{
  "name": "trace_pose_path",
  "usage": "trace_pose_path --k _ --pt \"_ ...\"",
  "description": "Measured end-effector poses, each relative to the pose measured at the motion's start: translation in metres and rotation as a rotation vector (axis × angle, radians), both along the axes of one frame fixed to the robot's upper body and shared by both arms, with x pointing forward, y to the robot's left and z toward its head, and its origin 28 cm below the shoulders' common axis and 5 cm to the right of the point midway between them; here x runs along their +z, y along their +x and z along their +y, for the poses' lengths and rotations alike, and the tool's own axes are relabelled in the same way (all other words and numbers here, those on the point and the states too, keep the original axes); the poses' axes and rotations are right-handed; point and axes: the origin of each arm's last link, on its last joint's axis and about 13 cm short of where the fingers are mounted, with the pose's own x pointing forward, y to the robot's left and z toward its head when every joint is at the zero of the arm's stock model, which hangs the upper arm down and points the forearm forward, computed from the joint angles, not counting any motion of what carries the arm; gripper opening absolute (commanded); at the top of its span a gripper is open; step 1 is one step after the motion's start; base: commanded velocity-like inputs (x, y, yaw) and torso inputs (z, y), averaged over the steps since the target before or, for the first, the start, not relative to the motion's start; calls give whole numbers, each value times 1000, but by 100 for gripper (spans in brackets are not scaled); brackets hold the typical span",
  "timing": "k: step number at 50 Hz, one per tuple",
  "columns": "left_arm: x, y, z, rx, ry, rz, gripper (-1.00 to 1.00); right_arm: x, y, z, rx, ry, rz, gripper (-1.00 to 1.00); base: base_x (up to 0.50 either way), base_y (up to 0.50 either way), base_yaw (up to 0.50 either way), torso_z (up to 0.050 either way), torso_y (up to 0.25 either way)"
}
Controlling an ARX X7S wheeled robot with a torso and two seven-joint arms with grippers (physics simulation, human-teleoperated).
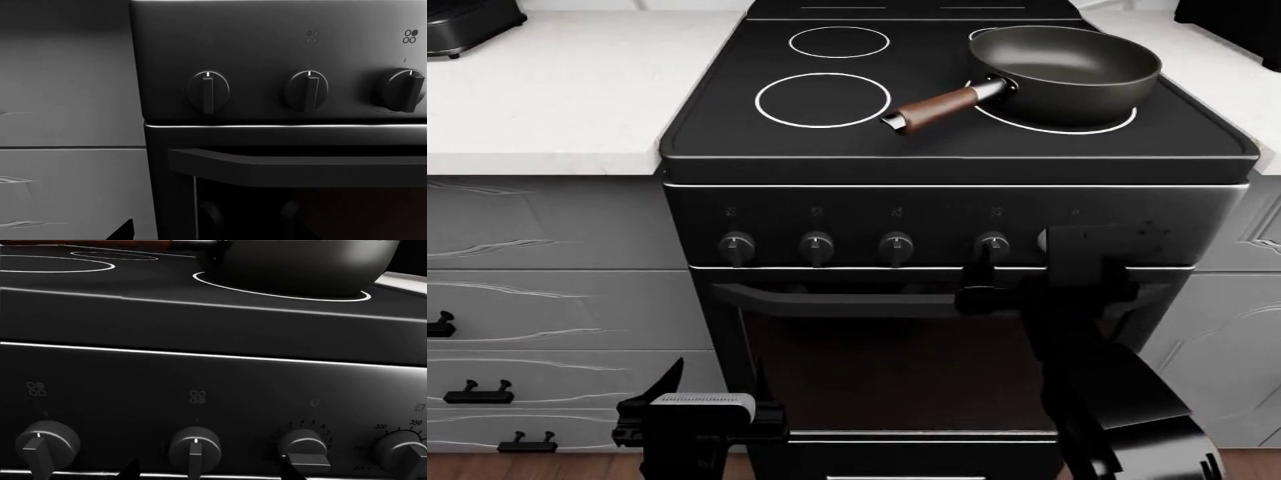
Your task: Turn on the front right burner of the stove.
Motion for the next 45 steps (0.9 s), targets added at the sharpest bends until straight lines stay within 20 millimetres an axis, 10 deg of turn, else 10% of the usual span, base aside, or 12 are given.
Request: trace_pose_path --k 45 --pt "0 0 1 3 -2 3 100 -16 37 3 24 -20 86 100 0 0 0 0 0"
